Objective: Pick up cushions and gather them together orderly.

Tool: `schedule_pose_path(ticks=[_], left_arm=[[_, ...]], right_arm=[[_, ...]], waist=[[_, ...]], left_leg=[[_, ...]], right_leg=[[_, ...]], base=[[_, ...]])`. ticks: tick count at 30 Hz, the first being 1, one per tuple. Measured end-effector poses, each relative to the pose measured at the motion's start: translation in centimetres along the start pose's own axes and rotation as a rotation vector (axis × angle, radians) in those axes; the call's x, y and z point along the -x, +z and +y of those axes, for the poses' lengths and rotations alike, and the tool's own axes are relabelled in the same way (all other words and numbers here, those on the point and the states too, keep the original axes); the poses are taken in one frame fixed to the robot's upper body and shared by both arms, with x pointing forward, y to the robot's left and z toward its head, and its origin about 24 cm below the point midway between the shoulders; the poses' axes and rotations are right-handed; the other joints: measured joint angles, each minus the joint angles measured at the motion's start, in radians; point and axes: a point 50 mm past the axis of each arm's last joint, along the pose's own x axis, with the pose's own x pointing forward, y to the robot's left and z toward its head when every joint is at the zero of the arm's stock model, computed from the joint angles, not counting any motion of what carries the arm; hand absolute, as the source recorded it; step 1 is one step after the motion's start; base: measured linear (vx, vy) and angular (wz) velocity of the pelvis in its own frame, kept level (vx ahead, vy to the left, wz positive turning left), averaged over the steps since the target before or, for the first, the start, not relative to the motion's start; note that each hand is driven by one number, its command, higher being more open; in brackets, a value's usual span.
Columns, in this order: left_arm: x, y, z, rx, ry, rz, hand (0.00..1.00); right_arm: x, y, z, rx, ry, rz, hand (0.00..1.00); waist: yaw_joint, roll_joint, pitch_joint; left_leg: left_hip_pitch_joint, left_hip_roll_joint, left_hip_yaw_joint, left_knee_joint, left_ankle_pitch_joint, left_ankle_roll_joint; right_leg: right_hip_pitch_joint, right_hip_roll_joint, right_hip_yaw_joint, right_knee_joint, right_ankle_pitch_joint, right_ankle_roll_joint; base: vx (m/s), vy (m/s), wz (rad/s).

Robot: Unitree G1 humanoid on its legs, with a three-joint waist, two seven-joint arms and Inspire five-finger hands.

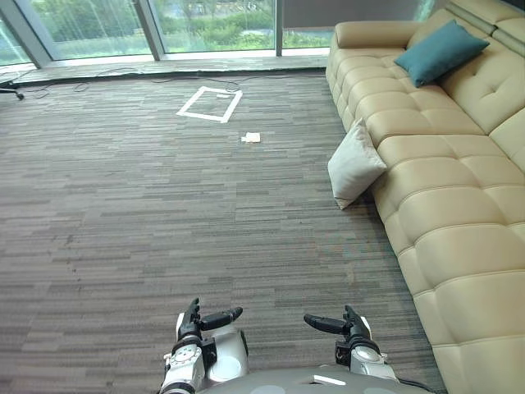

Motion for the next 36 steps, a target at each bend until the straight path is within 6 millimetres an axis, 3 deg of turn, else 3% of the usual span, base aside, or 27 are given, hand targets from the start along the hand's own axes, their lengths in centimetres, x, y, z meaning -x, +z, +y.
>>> schedule_pose_path(ticks=[1,3,4,5,6,7,8,10,13,14,15,16,17,18,19,21,23,24,25,27,29,31,34,36], left_arm=[[0.0,-0.1,0.0,0.006,0.001,0.004,1.00],[-0.2,0.3,0.4,-0.006,0.008,-0.006,1.00],[-0.3,0.4,1.0,-0.018,0.019,-0.007,1.00],[-0.3,0.5,1.0,-0.021,0.021,-0.005,1.00],[-0.5,0.6,1.1,-0.029,0.023,0.000,1.00],[-0.6,0.3,1.3,-0.041,0.030,0.031,1.00],[-0.5,-0.1,1.4,-0.048,0.035,0.051,1.00],[-0.4,-0.6,1.2,-0.069,0.029,0.068,1.00],[-0.3,-0.9,0.9,-0.115,0.008,0.074,1.00],[-0.3,-1.2,1.0,-0.119,0.007,0.087,1.00],[-0.3,-1.3,1.0,-0.120,0.007,0.093,1.00],[-0.2,-1.5,0.8,-0.141,-0.005,0.103,1.00],[-0.2,-1.7,0.8,-0.166,-0.020,0.106,1.00],[-0.1,-1.8,0.8,-0.179,-0.027,0.107,1.00],[0.0,-2.2,0.1,-0.176,-0.043,0.124,1.00],[0.2,-2.6,-0.7,-0.169,-0.071,0.135,1.00],[0.2,-2.5,-0.8,-0.157,-0.070,0.137,1.00],[0.1,-2.4,-0.5,-0.136,-0.057,0.133,1.00],[0.1,-2.2,-0.6,-0.122,-0.053,0.126,1.00],[0.0,-1.6,-0.2,-0.121,-0.044,0.093,1.00],[-0.1,-0.8,-0.3,-0.111,-0.045,0.054,1.00],[-0.2,-0.2,-0.6,-0.101,-0.049,0.025,1.00],[-0.3,0.1,-0.7,-0.096,-0.050,0.011,1.00],[-0.3,0.1,-0.5,-0.065,-0.034,0.011,1.00]], right_arm=[[0.0,-0.2,0.0,0.003,0.001,0.007,1.00],[0.2,-0.6,0.6,-0.007,0.013,0.018,1.00],[0.4,-0.9,1.0,-0.014,0.023,0.025,1.00],[0.4,-0.9,1.1,-0.015,0.025,0.026,1.00],[0.4,-0.8,1.0,-0.015,0.025,0.024,1.00],[0.4,-0.6,1.0,-0.017,0.025,0.014,1.00],[0.3,-0.4,0.9,-0.019,0.023,0.002,1.00],[0.3,0.3,0.8,-0.024,0.023,-0.031,1.00],[0.4,1.2,0.7,-0.039,0.017,-0.091,1.00],[0.4,1.6,0.6,-0.042,0.016,-0.111,1.00],[0.3,1.7,0.6,-0.041,0.016,-0.113,1.00],[0.3,1.9,0.5,-0.041,0.017,-0.120,1.00],[0.3,1.8,0.5,-0.040,0.017,-0.113,1.00],[0.3,1.8,0.3,-0.035,0.012,-0.110,1.00],[0.1,2.1,-0.2,-0.021,0.003,-0.113,1.00],[-0.2,2.2,-1.2,-0.030,-0.027,-0.097,1.00],[-0.3,2.2,-1.6,-0.031,-0.039,-0.092,1.00],[-0.4,1.9,-1.9,-0.023,-0.045,-0.073,1.00],[-0.4,1.7,-1.8,-0.021,-0.043,-0.061,1.00],[-0.4,1.3,-1.3,-0.005,-0.028,-0.040,1.00],[-0.4,0.8,-1.0,-0.001,-0.021,-0.021,1.00],[-0.4,0.6,-1.1,-0.001,-0.024,-0.010,1.00],[-0.3,0.4,-1.0,-0.001,-0.027,-0.002,1.00],[-0.3,0.2,-1.0,0.010,-0.032,0.001,1.00]], waist=[[0.004,-0.007,-0.008],[0.000,-0.044,-0.024],[0.000,-0.075,-0.037],[0.001,-0.086,-0.035],[0.001,-0.095,-0.028],[-0.002,-0.090,-0.019],[-0.009,-0.086,-0.015],[-0.019,-0.073,-0.012],[-0.037,-0.070,-0.011],[-0.041,-0.069,-0.006],[-0.046,-0.068,-0.005],[-0.057,-0.062,-0.005],[-0.060,-0.065,-0.006],[-0.066,-0.066,-0.007],[-0.063,-0.038,-0.009],[-0.064,-0.001,-0.018],[-0.071,0.017,-0.010],[-0.071,0.027,-0.004],[-0.071,0.027,-0.003],[-0.067,0.001,0.007],[-0.043,-0.009,0.008],[-0.028,-0.007,0.009],[-0.024,-0.011,0.010],[-0.017,-0.015,0.009]], left_leg=[[-0.004,-0.013,-0.006,0.018,0.037,0.020],[-0.004,-0.048,0.011,0.048,0.003,0.055],[0.001,-0.079,0.028,0.066,-0.037,0.073],[0.020,-0.093,0.037,0.083,-0.069,0.088],[0.062,-0.108,0.049,0.088,-0.103,0.100],[0.128,-0.125,0.054,0.083,-0.147,0.104],[0.185,-0.132,0.056,0.069,-0.170,0.104],[0.324,-0.135,0.066,-0.009,-0.207,0.102],[0.448,-0.131,0.066,-0.116,-0.220,0.080],[0.527,-0.123,0.068,-0.164,-0.219,0.073],[0.549,-0.119,0.068,-0.181,-0.219,0.073],[0.609,-0.108,0.066,-0.233,-0.219,0.072],[0.655,-0.114,0.055,-0.267,-0.224,0.046],[0.676,-0.117,0.040,-0.271,-0.232,0.024],[0.690,-0.090,0.030,-0.269,-0.238,0.010],[0.642,-0.055,-0.009,-0.138,-0.189,-0.047],[0.536,-0.018,-0.075,0.130,-0.122,-0.067],[0.436,0.013,-0.125,0.377,-0.104,-0.109],[0.389,0.029,-0.125,0.478,-0.110,-0.115],[0.295,0.046,-0.092,0.574,-0.128,-0.086],[0.205,0.050,-0.043,0.487,-0.158,-0.040],[0.108,0.038,-0.051,0.331,-0.175,-0.013],[0.054,-0.006,-0.129,0.149,-0.165,-0.023],[0.046,-0.048,-0.223,0.002,-0.125,-0.038]], right_leg=[[0.006,-0.011,0.019,0.001,-0.012,-0.002],[-0.021,-0.062,0.058,0.072,-0.007,-0.002],[-0.074,-0.097,0.089,0.182,0.014,0.033],[-0.114,-0.113,0.112,0.301,0.044,0.067],[-0.173,-0.125,0.145,0.468,0.113,0.105],[-0.253,-0.129,0.171,0.690,0.173,0.154],[-0.304,-0.133,0.157,0.809,0.172,0.155],[-0.430,-0.128,0.087,0.931,0.158,0.131],[-0.576,-0.114,-0.032,0.854,0.135,0.094],[-0.621,-0.104,-0.106,0.739,0.113,0.056],[-0.628,-0.099,-0.130,0.687,0.110,0.048],[-0.643,-0.069,-0.192,0.496,0.115,0.039],[-0.638,-0.033,-0.199,0.323,0.184,0.011],[-0.636,-0.022,-0.187,0.302,0.287,-0.080],[-0.632,-0.006,-0.201,0.333,0.259,-0.091],[-0.617,0.009,-0.208,0.358,0.162,-0.094],[-0.560,0.030,-0.212,0.330,0.130,-0.100],[-0.483,0.062,-0.209,0.275,0.122,-0.105],[-0.431,0.075,-0.204,0.242,0.120,-0.107],[-0.322,0.092,-0.178,0.162,0.113,-0.106],[-0.253,0.097,-0.127,0.112,0.106,-0.091],[-0.197,0.093,-0.074,0.074,0.094,-0.071],[-0.154,0.073,-0.029,0.063,0.059,-0.041],[-0.141,0.044,0.044,0.112,-0.021,0.004]], base=[[0.70,0.373,-0.59],[0.49,0.260,-0.14],[0.58,0.312,-0.01],[0.68,0.364,-0.04],[0.66,0.325,-0.12],[0.54,0.244,-0.15],[0.41,0.163,-0.16],[0.48,0.135,-0.20],[0.51,0.028,-0.04],[0.53,-0.056,0.03],[0.57,-0.088,0.16],[0.72,-0.151,0.29],[0.61,-0.132,0.38],[0.65,-0.165,0.26],[0.39,-0.104,0.09],[0.77,-0.255,0.04],[0.64,-0.230,0.02],[0.41,-0.129,-0.16],[0.57,-0.155,-0.25],[0.44,-0.084,-0.39],[0.42,0.012,-0.73],[0.35,0.094,-0.70],[0.38,0.203,-0.55],[0.40,0.317,-0.76]])
